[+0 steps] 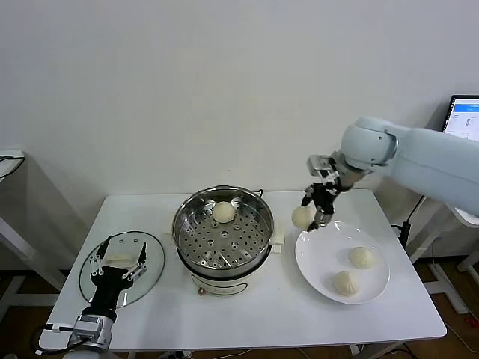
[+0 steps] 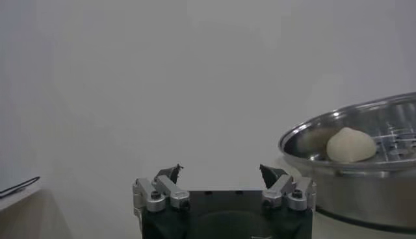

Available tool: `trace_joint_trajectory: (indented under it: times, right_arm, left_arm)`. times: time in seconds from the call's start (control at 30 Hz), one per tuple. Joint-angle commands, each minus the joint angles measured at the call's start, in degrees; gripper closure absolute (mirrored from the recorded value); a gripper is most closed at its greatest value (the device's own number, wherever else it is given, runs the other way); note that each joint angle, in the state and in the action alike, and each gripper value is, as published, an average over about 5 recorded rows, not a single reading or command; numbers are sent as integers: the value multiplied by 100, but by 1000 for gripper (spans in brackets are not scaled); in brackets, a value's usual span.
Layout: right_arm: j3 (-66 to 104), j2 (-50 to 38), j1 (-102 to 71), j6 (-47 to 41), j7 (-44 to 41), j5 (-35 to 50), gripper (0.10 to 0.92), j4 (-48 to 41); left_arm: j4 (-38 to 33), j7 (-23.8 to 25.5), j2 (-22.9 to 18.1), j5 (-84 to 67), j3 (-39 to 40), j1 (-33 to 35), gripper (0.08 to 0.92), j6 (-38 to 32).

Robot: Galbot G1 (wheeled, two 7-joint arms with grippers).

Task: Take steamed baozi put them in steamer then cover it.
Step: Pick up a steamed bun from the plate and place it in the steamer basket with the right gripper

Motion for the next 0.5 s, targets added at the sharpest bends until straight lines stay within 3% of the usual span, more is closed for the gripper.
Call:
trace_joint_trajectory:
  times: [0.03,0.5]
  right_arm:
    - [-323,1571,688,-629,244,1074,330,86]
    - [89,3667,-599,-658,273,720,329,-1869]
  left_arm:
    - [9,7,19,-17,-48,-8,177,13]
    - [50,28,17,-172,-302,-25,177,28]
